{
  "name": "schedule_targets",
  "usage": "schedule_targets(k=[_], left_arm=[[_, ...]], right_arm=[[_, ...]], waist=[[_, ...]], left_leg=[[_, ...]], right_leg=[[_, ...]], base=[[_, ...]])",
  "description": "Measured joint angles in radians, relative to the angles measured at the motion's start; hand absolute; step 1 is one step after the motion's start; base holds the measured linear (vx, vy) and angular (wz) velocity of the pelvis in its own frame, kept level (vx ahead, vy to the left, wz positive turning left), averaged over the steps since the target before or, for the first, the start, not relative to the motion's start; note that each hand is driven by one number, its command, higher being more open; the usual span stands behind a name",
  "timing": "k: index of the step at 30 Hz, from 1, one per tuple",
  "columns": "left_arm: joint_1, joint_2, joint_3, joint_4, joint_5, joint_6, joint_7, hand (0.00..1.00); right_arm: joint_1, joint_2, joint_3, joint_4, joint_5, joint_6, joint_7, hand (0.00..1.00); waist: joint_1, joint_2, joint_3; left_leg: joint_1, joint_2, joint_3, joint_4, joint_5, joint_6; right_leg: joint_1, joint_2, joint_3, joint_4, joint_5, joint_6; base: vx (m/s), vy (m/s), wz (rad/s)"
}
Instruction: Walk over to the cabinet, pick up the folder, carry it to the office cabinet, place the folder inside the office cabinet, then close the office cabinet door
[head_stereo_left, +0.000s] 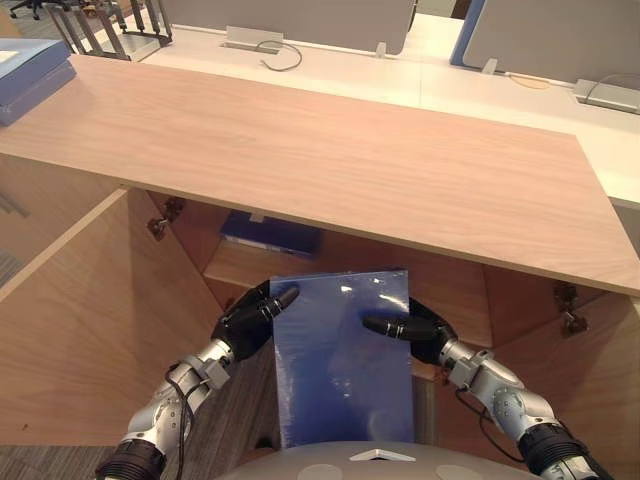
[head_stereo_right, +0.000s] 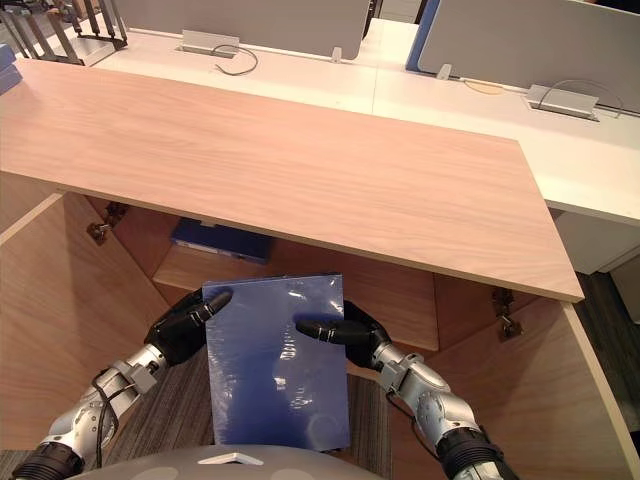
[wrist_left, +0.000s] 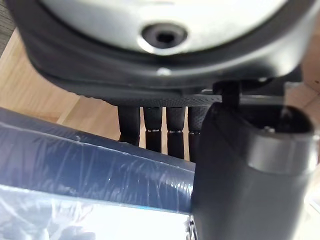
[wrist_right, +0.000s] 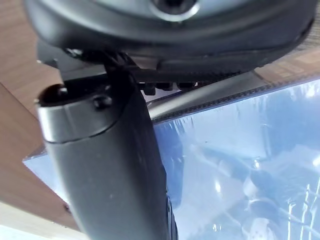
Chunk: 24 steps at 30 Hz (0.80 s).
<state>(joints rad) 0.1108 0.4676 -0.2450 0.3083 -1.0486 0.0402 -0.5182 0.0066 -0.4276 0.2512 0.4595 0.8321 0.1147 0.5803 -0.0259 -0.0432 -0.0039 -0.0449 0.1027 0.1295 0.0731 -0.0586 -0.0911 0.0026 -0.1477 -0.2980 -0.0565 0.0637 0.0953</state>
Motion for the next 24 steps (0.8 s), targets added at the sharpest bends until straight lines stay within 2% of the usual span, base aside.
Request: schedule_targets(k=[10,11,16,17,19,20,24], left_arm=[[-0.05,-0.031,-0.032,-0.019,-0.005,-0.027,0.05,0.0],[-0.056,-0.032,-0.033,-0.031,-0.005,-0.036,0.057,0.0],[-0.085,-0.036,-0.032,-0.055,-0.012,-0.048,0.073,0.0],[-0.113,-0.036,-0.019,-0.055,-0.024,-0.048,0.1,0.0],[-0.117,-0.036,-0.014,-0.055,-0.028,-0.049,0.1,0.0],[-0.117,-0.036,-0.015,-0.055,-0.029,-0.049,0.1,1.0],[-0.117,-0.037,-0.015,-0.056,-0.037,-0.058,0.1,1.0]], right_arm=[[-0.047,0.019,0.032,0.043,0.002,-0.029,-0.055,1.0],[-0.056,0.019,0.033,0.043,0.002,-0.037,-0.063,0.0],[-0.086,0.019,0.036,0.041,0.014,-0.045,-0.071,0.0],[-0.093,-0.006,0.086,0.021,0.01,-0.054,-0.02,0.0],[-0.093,-0.005,0.092,0.015,0.014,-0.052,-0.02,0.0],[-0.094,-0.006,0.091,0.015,0.015,-0.05,-0.024,0.0],[-0.095,-0.004,0.093,0.014,0.019,-0.032,-0.029,0.0]], waist=[[0.03,-0.001,0.002],[0.036,-0.003,0.003],[0.052,-0.011,0.005],[0.048,-0.012,0.005],[0.049,-0.012,0.004],[0.051,-0.013,0.004],[0.053,-0.018,0.001]], left_leg=[[-0.021,-0.003,-0.02,0.01,0.007,0.0],[-0.02,0.0,-0.019,0.012,0.005,-0.002],[-0.022,0.013,-0.02,0.022,-0.002,-0.01],[-0.025,0.02,-0.022,0.029,-0.008,-0.014],[-0.024,0.021,-0.021,0.03,-0.01,-0.014],[-0.022,0.021,-0.022,0.03,-0.011,-0.015],[-0.021,0.025,-0.022,0.035,-0.014,-0.018]], right_leg=[[0.001,-0.002,-0.013,0.0,0.0,-0.001],[0.002,0.0,-0.013,0.0,0.0,-0.002],[0.007,0.013,-0.014,0.0,-0.006,-0.01],[0.008,0.02,-0.013,-0.001,-0.007,-0.012],[0.009,0.021,-0.012,-0.001,-0.007,-0.012],[0.013,0.022,-0.012,-0.002,-0.007,-0.012],[0.018,0.026,-0.012,-0.008,-0.007,-0.012]], base=[[-0.02,0.0,0.07],[0.0,0.0,0.0],[0.01,-0.008,0.0],[0.07,-0.033,-0.01],[0.03,-0.011,0.0],[0.0,0.0,0.0],[0.0,0.0,0.0]])
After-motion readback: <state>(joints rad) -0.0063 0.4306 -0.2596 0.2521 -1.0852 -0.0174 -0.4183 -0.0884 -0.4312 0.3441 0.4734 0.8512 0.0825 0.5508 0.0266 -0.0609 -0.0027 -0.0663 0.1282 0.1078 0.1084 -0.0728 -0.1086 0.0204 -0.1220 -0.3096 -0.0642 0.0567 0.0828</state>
